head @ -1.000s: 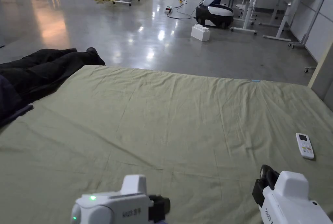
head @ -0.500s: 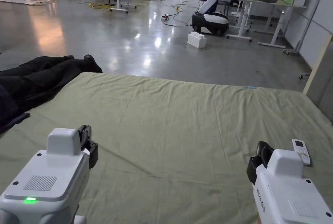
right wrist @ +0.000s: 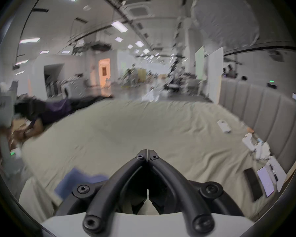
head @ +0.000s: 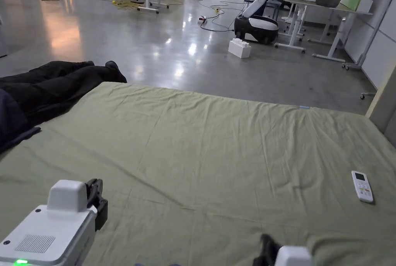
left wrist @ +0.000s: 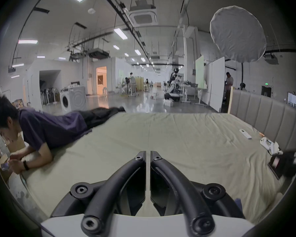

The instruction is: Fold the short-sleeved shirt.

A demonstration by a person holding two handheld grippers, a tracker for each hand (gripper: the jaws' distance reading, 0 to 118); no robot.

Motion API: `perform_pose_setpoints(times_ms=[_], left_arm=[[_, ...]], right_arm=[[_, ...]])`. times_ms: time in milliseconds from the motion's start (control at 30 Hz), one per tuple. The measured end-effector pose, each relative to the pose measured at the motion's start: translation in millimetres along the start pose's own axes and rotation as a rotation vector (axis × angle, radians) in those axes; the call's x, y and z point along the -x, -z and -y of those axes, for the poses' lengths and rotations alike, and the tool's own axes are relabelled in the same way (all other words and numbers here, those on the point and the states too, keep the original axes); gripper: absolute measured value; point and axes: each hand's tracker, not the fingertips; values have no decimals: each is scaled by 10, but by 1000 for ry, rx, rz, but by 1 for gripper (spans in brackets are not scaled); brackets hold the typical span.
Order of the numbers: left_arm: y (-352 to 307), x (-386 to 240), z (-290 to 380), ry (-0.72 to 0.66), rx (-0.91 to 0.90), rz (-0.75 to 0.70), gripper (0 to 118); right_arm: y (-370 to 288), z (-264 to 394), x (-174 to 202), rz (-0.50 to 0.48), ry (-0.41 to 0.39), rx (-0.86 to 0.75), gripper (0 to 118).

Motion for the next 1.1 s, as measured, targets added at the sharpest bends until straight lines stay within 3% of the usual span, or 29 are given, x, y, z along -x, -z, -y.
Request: perform_pose_setpoints(times_ms=[167, 400, 467, 500, 567, 633, 767, 933, 1100], left_arm=[[-19, 116, 385, -47, 141, 39, 4], [10, 305, 791, -158, 371, 144, 7], [64, 386, 877, -226, 448, 211, 24], [100, 437, 906, -276, 476, 249, 39], [185, 525, 963, -376, 517, 337, 79], [303, 583, 1014, -425, 572, 431, 90], [548, 577, 1094, -477, 643, 532, 91], [845, 385, 1228, -501, 783, 700, 91], [1125, 254, 1494, -629, 907, 817, 90]], right_arm=[[141, 576, 599, -133, -75, 125, 0], [525, 1000, 773, -77, -153, 232, 0], [576, 1083, 760, -66, -149, 231, 0], [559, 1098, 757, -45, -178, 219, 0], [554, 1098, 770, -37, -176, 214, 0], [543, 1101, 750, -19, -131, 212, 0], [578, 1106, 697, -7, -89, 226, 0], [570, 1127, 702, -11, -100, 218, 0], [574, 1082, 688, -18, -102, 226, 0]])
